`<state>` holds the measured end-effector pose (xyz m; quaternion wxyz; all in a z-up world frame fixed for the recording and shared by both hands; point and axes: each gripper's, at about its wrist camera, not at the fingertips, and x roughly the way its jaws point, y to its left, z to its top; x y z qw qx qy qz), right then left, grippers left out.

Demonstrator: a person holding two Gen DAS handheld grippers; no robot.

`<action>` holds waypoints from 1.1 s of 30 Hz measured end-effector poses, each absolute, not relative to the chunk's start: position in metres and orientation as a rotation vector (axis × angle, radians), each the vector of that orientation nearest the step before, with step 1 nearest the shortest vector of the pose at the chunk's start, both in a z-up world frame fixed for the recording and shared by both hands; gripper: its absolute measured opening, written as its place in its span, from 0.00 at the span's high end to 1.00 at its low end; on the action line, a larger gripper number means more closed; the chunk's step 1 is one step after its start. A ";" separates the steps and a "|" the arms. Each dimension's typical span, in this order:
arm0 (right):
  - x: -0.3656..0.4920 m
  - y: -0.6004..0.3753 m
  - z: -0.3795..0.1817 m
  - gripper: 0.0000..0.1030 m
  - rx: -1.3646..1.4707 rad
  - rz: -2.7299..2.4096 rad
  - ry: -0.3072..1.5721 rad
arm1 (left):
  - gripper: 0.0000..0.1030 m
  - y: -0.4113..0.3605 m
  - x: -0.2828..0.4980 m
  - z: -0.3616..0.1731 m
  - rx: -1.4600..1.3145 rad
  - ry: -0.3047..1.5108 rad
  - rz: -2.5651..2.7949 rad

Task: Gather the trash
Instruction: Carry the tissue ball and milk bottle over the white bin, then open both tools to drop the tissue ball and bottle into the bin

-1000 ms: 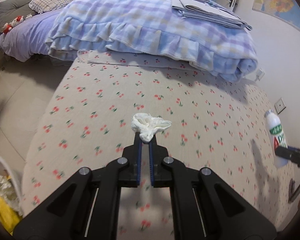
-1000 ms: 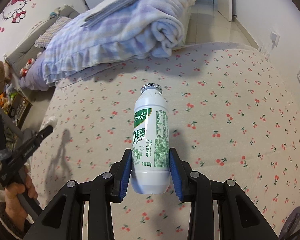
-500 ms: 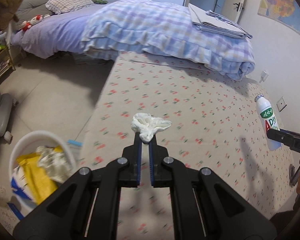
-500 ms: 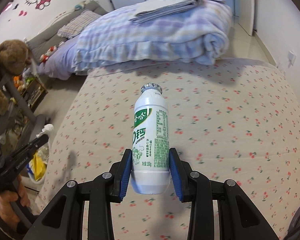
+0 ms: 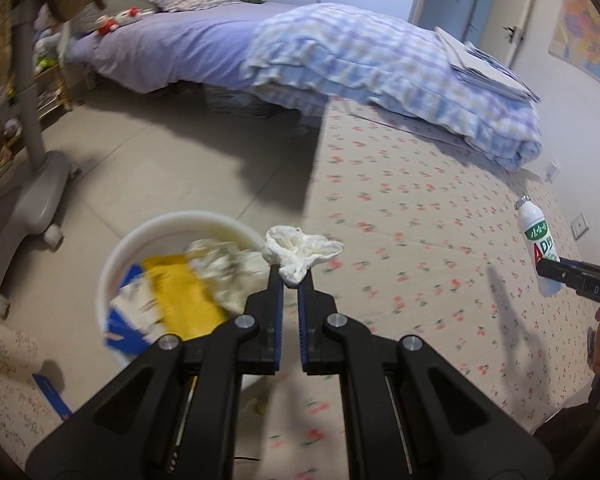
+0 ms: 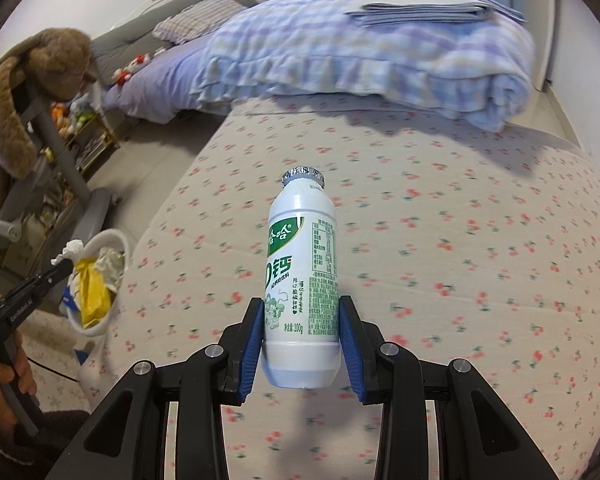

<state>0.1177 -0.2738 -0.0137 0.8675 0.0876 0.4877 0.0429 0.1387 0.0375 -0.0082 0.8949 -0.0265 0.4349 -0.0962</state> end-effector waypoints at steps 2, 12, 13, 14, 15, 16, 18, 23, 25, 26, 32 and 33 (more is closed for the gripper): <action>0.121 -0.259 -0.015 0.64 0.168 0.111 1.025 | 0.93 0.055 0.137 -0.009 -0.075 0.905 -0.171; 0.144 -0.166 -0.018 0.64 0.129 0.252 1.040 | 0.93 0.103 0.140 -0.016 -0.159 0.944 -0.072; 0.147 -0.156 -0.018 0.64 0.127 0.267 1.041 | 0.92 0.105 0.142 -0.017 -0.163 0.949 -0.064; 0.149 -0.145 -0.019 0.64 0.124 0.287 1.041 | 0.92 0.107 0.143 -0.019 -0.165 0.952 -0.060; 0.151 -0.134 -0.020 0.64 0.119 0.309 1.041 | 0.92 0.110 0.144 -0.020 -0.169 0.955 -0.055; 0.152 -0.125 -0.021 0.64 0.113 0.324 1.041 | 0.92 0.113 0.146 -0.022 -0.177 0.961 -0.052; 0.155 -0.104 -0.023 0.64 0.099 0.363 1.040 | 0.92 0.118 0.151 -0.028 -0.186 0.979 -0.052; 0.163 -0.068 -0.029 0.64 0.089 0.436 1.038 | 0.87 0.125 0.157 -0.033 -0.210 1.017 -0.058; 0.167 -0.055 -0.034 0.64 0.083 0.459 1.043 | 0.66 0.126 0.159 -0.035 -0.217 1.062 -0.089; 0.169 -0.051 -0.036 0.64 0.081 0.466 1.046 | 0.53 0.126 0.158 -0.035 -0.213 1.080 -0.093; 0.178 -0.025 -0.048 0.64 0.069 0.499 1.066 | 0.42 0.137 0.152 -0.027 -0.219 1.090 -0.056; 0.179 -0.022 -0.049 0.64 0.068 0.505 1.068 | 0.41 0.141 0.150 -0.025 -0.221 1.087 -0.044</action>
